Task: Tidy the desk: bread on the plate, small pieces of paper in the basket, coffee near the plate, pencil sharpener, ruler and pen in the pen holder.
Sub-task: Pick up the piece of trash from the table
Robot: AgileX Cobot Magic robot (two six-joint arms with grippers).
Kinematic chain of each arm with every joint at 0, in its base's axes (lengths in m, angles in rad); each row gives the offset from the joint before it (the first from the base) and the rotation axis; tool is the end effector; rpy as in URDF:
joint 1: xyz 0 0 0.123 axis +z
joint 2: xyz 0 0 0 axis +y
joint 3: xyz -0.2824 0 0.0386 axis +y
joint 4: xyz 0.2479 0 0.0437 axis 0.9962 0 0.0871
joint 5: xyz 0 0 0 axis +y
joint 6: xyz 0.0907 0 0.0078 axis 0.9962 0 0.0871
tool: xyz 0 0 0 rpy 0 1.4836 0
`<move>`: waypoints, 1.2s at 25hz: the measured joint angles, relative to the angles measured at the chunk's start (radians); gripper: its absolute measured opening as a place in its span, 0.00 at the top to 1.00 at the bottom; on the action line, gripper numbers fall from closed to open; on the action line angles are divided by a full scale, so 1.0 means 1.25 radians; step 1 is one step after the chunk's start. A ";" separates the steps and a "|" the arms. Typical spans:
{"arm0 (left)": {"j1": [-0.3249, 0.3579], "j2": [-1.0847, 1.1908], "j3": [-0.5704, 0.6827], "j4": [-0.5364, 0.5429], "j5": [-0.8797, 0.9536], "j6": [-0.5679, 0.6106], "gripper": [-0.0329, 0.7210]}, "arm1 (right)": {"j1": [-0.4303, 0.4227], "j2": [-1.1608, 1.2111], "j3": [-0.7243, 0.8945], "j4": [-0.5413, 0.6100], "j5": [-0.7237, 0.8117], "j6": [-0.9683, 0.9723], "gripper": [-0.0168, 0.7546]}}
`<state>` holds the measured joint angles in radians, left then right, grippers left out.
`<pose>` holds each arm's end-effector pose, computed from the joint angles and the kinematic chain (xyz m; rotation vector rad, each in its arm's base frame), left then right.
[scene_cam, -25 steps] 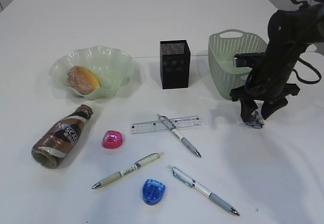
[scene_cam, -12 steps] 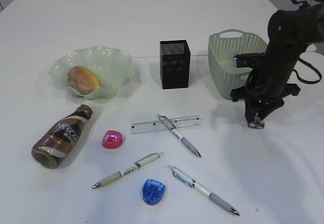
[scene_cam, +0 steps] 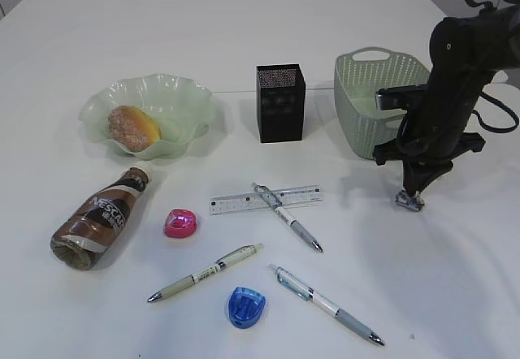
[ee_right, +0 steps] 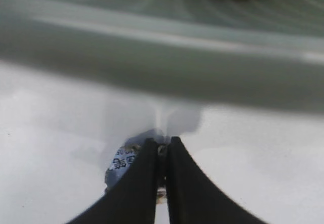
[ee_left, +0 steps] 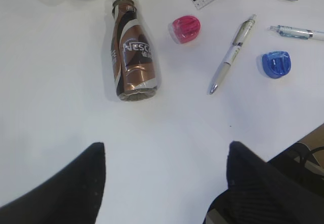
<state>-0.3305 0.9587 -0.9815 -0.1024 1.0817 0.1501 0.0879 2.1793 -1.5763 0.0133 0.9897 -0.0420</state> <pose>0.1556 -0.0621 0.3508 0.5812 2.4799 -0.2045 0.4261 0.0386 0.1372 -0.1890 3.0707 0.0198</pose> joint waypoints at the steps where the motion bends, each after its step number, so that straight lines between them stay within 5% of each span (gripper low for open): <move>1: 0.000 0.000 0.000 0.000 0.000 0.000 0.26 | 0.000 0.000 0.000 0.000 0.000 0.000 0.92; 30: 0.000 0.000 0.000 0.003 0.000 0.000 0.26 | 0.000 -0.158 -0.048 -0.011 0.074 0.000 0.96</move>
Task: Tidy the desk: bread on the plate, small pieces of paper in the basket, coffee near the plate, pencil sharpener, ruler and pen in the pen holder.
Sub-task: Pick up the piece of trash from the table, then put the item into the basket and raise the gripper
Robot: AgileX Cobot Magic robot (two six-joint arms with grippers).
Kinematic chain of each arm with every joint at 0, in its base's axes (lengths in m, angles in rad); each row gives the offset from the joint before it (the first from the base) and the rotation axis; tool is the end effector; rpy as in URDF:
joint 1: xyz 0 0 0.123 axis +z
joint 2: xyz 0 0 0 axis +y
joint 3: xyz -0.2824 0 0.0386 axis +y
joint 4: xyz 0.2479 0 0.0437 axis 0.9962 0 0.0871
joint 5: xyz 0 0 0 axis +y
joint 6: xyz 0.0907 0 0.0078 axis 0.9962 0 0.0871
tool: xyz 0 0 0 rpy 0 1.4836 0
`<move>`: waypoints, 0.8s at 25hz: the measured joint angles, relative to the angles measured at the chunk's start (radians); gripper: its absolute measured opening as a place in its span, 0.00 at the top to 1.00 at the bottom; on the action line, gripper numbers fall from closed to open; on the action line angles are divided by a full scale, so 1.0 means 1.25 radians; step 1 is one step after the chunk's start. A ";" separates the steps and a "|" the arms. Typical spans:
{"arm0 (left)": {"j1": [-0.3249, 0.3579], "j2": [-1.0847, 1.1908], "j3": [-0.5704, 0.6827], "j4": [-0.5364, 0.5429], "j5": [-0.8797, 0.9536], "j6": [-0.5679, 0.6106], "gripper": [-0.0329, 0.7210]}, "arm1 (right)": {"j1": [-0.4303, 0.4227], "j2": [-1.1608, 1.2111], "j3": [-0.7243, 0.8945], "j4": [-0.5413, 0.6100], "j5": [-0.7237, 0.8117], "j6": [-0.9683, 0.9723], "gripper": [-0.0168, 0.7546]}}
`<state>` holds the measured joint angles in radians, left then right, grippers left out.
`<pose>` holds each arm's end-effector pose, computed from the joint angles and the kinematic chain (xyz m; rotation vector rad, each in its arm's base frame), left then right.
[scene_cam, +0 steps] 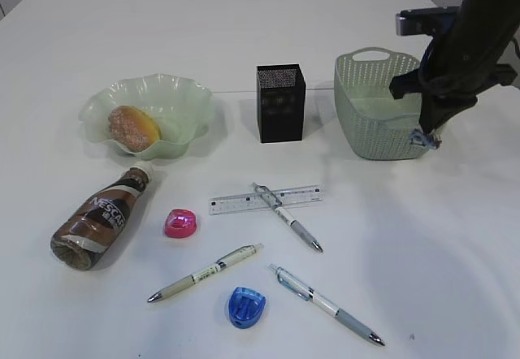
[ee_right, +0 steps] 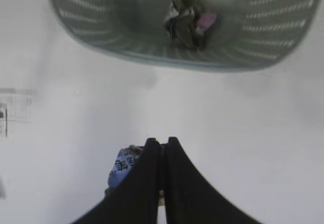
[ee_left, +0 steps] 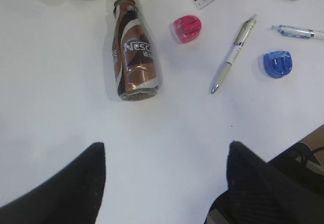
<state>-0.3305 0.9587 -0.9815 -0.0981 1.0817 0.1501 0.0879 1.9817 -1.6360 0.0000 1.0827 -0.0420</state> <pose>0.1557 -0.0618 0.3508 0.5822 2.4796 -0.1988 0.4152 0.0366 0.2349 -0.1890 2.9059 0.0077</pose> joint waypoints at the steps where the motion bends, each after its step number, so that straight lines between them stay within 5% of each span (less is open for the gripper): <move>1: 0.000 0.000 0.000 0.000 0.000 0.000 0.26 | 0.000 -0.003 -0.018 0.000 0.002 0.000 0.96; 7: 0.000 0.000 0.000 0.000 0.000 0.000 0.26 | 0.000 -0.003 -0.075 -0.008 -0.024 0.000 0.96; 20: 0.000 0.002 0.000 0.000 0.000 0.000 0.26 | 0.000 0.043 -0.082 -0.050 -0.282 0.000 0.96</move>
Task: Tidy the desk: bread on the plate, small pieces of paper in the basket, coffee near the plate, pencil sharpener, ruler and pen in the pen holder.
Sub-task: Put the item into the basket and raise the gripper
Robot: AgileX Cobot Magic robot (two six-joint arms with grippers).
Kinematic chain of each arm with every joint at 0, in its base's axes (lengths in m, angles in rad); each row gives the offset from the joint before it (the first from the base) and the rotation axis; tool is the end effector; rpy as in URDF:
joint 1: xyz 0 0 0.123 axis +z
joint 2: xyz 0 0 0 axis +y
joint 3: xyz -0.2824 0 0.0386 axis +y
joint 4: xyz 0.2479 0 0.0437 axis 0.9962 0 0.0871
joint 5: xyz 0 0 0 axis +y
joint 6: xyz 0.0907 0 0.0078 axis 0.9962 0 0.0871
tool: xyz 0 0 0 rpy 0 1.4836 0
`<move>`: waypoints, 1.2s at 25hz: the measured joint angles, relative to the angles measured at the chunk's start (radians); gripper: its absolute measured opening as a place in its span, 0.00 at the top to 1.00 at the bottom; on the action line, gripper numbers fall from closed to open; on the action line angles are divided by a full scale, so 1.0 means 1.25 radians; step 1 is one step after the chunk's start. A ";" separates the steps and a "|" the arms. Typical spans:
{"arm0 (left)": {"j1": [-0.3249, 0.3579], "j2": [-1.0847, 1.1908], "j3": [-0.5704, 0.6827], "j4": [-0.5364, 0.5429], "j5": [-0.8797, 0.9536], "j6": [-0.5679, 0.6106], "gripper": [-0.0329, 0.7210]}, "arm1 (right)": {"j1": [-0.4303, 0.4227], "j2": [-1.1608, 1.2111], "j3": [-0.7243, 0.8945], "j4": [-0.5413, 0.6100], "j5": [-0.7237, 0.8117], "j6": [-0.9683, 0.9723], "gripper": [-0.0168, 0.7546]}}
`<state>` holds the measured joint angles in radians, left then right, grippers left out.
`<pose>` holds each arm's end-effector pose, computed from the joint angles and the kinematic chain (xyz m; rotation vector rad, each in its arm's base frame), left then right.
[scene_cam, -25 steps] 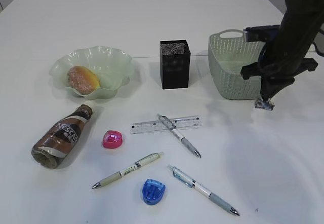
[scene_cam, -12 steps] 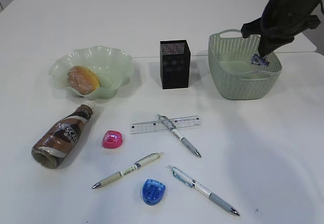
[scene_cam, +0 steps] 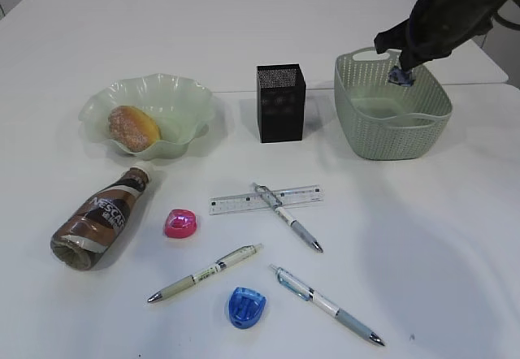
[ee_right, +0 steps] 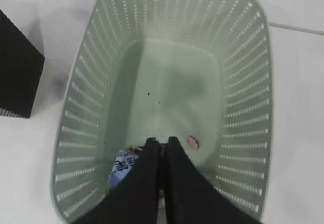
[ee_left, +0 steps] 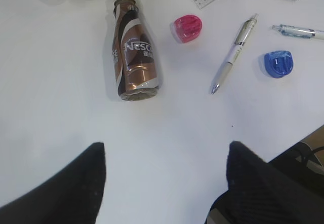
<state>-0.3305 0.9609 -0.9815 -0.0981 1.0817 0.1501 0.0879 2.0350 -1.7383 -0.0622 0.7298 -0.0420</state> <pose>0.1562 -0.0619 0.3504 0.5826 2.4818 -0.1987 0.4630 0.0370 0.2541 -0.2039 2.5004 -0.0522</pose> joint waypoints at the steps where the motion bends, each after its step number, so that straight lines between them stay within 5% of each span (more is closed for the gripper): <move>1: 0.000 0.000 0.000 0.000 0.000 0.000 0.26 | 0.000 0.014 0.000 -0.003 -0.019 0.000 0.96; 8: 0.000 0.000 0.000 0.002 0.000 0.000 0.26 | 0.000 0.040 0.000 -0.011 -0.059 0.000 0.92; 13: 0.000 0.000 0.000 0.002 0.000 0.000 0.26 | 0.000 0.044 0.000 -0.011 -0.076 0.002 0.56; 16: 0.000 0.000 0.000 0.002 0.000 0.000 0.26 | 0.000 0.044 0.000 -0.011 -0.076 0.002 0.45; 30: 0.000 0.000 0.000 0.002 -0.003 0.000 0.26 | 0.000 -0.022 -0.115 -0.011 0.194 -0.011 0.41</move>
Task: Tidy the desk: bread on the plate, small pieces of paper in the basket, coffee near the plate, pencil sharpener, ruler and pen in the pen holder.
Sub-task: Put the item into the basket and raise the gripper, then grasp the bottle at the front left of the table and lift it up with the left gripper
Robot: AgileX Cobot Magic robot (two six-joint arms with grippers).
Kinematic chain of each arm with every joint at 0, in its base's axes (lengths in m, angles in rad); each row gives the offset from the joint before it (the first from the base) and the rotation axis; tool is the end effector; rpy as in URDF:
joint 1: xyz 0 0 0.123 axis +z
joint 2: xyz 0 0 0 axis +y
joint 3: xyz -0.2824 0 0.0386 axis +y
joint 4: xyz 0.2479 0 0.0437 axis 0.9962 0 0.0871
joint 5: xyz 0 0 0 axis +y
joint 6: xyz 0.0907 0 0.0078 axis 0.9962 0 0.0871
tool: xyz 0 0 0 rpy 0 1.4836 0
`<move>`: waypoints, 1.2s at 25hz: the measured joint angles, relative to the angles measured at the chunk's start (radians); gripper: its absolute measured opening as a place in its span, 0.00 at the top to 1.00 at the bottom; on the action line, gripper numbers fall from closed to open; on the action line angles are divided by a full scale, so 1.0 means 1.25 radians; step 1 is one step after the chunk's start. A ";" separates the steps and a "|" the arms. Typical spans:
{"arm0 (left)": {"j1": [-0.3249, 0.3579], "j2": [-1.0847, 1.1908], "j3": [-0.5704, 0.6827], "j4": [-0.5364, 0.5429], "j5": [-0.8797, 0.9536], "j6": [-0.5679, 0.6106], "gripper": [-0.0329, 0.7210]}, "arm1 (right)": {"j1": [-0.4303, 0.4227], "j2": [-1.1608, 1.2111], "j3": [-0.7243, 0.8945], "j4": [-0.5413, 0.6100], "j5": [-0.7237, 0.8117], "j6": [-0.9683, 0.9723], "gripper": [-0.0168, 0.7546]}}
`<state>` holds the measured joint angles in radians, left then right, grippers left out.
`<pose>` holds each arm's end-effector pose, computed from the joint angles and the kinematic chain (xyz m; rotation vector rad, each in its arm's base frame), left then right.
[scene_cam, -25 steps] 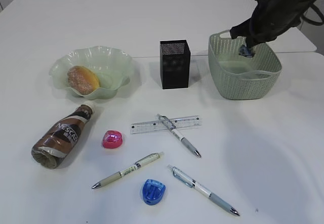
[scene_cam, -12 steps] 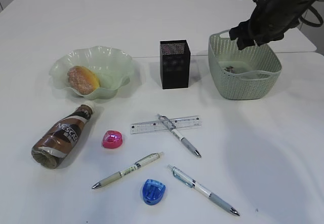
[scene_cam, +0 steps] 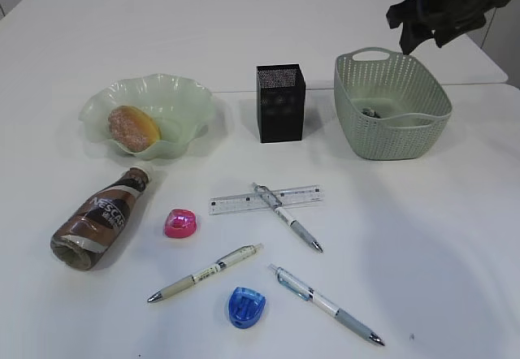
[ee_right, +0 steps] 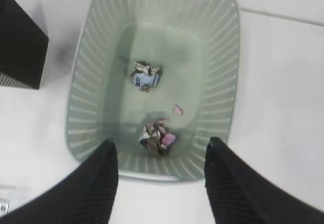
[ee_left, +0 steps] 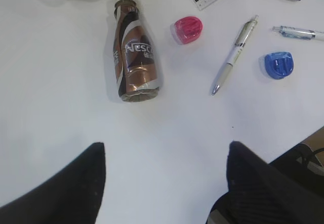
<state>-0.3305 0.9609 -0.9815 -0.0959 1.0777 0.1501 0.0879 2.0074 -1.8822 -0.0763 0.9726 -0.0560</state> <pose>0.1566 -0.0618 0.3506 0.5820 2.4778 -0.1960 0.4528 0.0341 0.2980 -0.2174 2.5701 -0.0854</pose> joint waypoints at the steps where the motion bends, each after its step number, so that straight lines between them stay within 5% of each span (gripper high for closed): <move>1: 0.000 0.000 0.000 0.000 -0.002 0.000 0.26 | 0.000 0.000 0.000 0.000 0.000 0.000 0.41; 9: 0.000 0.000 0.000 0.000 -0.024 0.000 0.26 | 0.000 -0.092 -0.005 0.039 0.200 -0.030 0.41; 21: 0.000 0.125 0.000 0.000 -0.088 0.000 0.26 | 0.000 -0.214 0.036 0.103 0.221 -0.056 0.41; 30: 0.000 0.279 -0.079 0.003 -0.107 0.021 0.26 | 0.000 -0.277 0.249 0.106 0.221 -0.057 0.41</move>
<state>-0.3305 1.3102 -1.0806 -0.0921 0.9436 0.1760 0.0879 1.6610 -1.5708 0.0564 1.2489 -0.1278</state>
